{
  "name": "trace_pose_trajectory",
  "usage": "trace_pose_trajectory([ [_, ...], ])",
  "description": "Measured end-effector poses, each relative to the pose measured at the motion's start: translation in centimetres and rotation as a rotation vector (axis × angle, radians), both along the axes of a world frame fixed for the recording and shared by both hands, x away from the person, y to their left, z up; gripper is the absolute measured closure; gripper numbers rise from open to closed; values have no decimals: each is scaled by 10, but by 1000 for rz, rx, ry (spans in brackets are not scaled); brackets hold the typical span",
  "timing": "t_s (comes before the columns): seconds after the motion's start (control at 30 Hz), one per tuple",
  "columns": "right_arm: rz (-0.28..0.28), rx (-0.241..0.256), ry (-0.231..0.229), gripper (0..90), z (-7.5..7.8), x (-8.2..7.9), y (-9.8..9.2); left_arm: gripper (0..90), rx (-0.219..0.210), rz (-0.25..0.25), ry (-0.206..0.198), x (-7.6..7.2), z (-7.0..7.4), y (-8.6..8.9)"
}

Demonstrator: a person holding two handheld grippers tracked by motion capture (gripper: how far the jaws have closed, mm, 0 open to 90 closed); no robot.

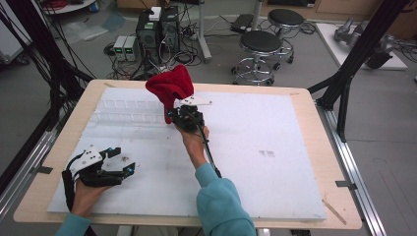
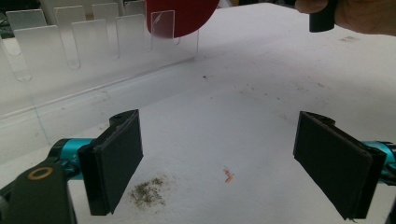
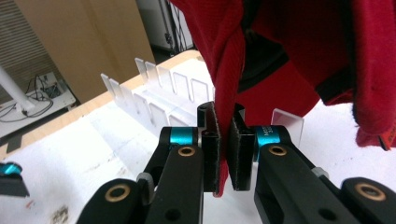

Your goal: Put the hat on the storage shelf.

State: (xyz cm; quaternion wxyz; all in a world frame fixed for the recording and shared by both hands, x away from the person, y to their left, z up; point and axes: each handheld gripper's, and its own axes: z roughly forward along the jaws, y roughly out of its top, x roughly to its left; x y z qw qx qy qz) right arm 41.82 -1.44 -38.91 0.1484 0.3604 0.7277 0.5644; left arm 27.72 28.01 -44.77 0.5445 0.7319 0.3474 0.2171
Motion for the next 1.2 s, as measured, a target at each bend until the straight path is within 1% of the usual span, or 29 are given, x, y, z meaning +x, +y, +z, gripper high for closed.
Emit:
trace_pose_trajectory([
  [0.47,23,-68,-7,854,-6,-8,0,162,3,0,-12,-1,0,0],
  [0.7,36,-72,4,836,-8,-10,-1,162,2,-1,-15,-2,0,0],
  [0.8,30,-87,4,832,-9,-10,-2,162,0,0,-15,-2,0,0],
  [0.97,33,-89,10,821,-10,-11,-4,162,-2,0,-17,-2,0,0],
  [1.03,37,-92,9,783,-10,-11,-3,162,-4,0,-17,-2,0,0],
  [1.07,40,-96,7,738,-10,-11,-3,162,-5,0,-17,-2,0,0],
  [1.17,43,-100,11,650,-10,-13,-3,162,-5,2,-15,-2,0,0],
  [1.2,39,-100,7,607,-10,-15,-3,162,-4,2,-16,-2,0,1],
])
